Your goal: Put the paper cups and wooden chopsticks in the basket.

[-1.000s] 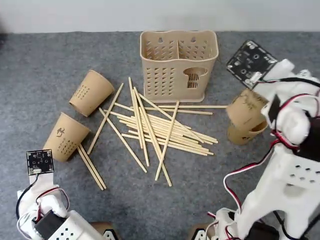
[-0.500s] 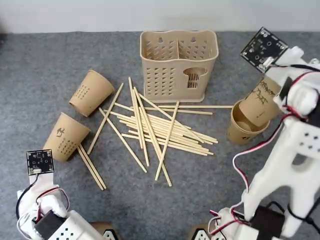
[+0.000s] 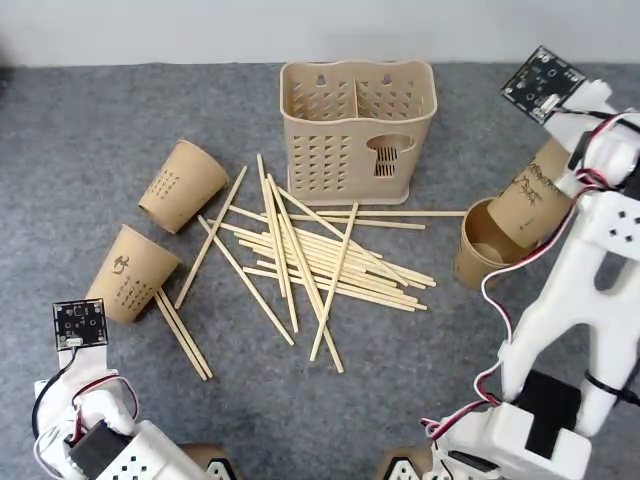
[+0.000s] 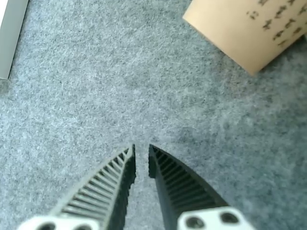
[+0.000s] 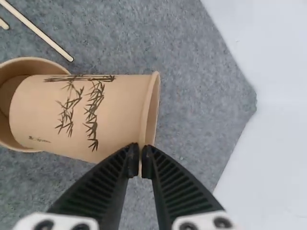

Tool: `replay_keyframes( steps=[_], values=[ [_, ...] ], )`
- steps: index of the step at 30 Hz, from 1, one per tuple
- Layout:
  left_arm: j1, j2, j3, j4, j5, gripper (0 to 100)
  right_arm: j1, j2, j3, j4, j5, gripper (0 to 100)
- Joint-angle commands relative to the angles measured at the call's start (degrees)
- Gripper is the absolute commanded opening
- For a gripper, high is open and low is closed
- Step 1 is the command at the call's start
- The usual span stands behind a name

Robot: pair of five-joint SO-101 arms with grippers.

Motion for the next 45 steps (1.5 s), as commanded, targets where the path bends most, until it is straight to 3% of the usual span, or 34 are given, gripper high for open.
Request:
replay_keyframes(
  steps=[1,10,23,28,37,45],
  values=[
    [0.3,-0.9,-0.4,-0.2,-0.5,5,0.3,-0.1,-0.6,-1.1,0.7,1.2],
    [0.3,-0.9,-0.4,-0.2,-0.5,5,0.2,-1.5,-0.7,4.2,0.7,13.5],
    [0.3,-1.0,-0.4,-0.2,-0.5,5,-4.2,-8.0,-0.7,13.0,-0.4,13.1],
    [0.3,-1.0,-0.4,-0.2,-0.5,5,-4.1,-8.0,-0.7,13.0,-7.0,0.2],
    [0.3,-1.0,-0.4,-0.2,-0.5,5,-6.5,-7.7,6.5,13.1,-25.3,2.0],
    [0.3,-1.0,-0.4,-0.2,-0.5,5,-15.1,-7.7,17.8,12.4,-27.5,2.1]
  ],
)
